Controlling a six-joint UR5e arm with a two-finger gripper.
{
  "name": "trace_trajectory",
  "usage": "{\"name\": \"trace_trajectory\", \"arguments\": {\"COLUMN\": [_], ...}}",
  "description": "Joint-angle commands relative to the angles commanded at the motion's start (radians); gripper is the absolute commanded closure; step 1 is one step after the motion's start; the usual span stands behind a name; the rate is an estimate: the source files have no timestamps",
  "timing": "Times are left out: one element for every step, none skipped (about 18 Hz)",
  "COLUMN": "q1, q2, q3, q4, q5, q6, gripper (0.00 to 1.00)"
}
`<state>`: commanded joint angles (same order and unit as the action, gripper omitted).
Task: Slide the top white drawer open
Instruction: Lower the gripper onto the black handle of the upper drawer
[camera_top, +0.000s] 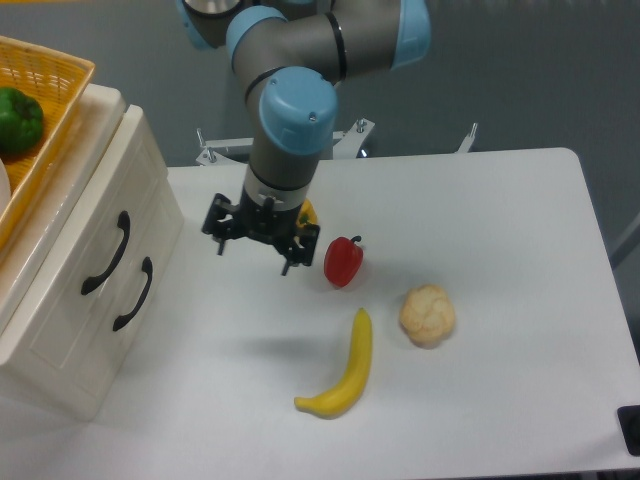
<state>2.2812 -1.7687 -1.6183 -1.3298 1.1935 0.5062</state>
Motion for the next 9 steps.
{"name": "trace_trajectory", "arguments": {"q1": [-0.012,-0.025,-0.029,-0.029,-0.032,-0.037,-0.049,-0.060,-0.062], "q2": [-0.002,-0.008,-0.011,-0.011,-0.011,-0.009,-0.009,-0.009,-0.012], "q3": [0.000,0.002,0.002,0.002,0.002,0.002,0.003,0.008,0.021], "q4": [-0.021,-0.034,-0.035,-0.037,-0.043,-0.054,-0.055,-0.055,-0.057], "q5": [-0.002,-0.008,-0.021,-0.040,-0.051,-0.052,-0.055,-0.067,-0.093], "q6": [0.000,0.000,-0.002,-0.002,-0.005,-0.011,-0.017,-0.018,-0.018], "gripper": [0.00,0.00,0.00,0.00,0.00,0.00,0.00,0.00,0.00]}}
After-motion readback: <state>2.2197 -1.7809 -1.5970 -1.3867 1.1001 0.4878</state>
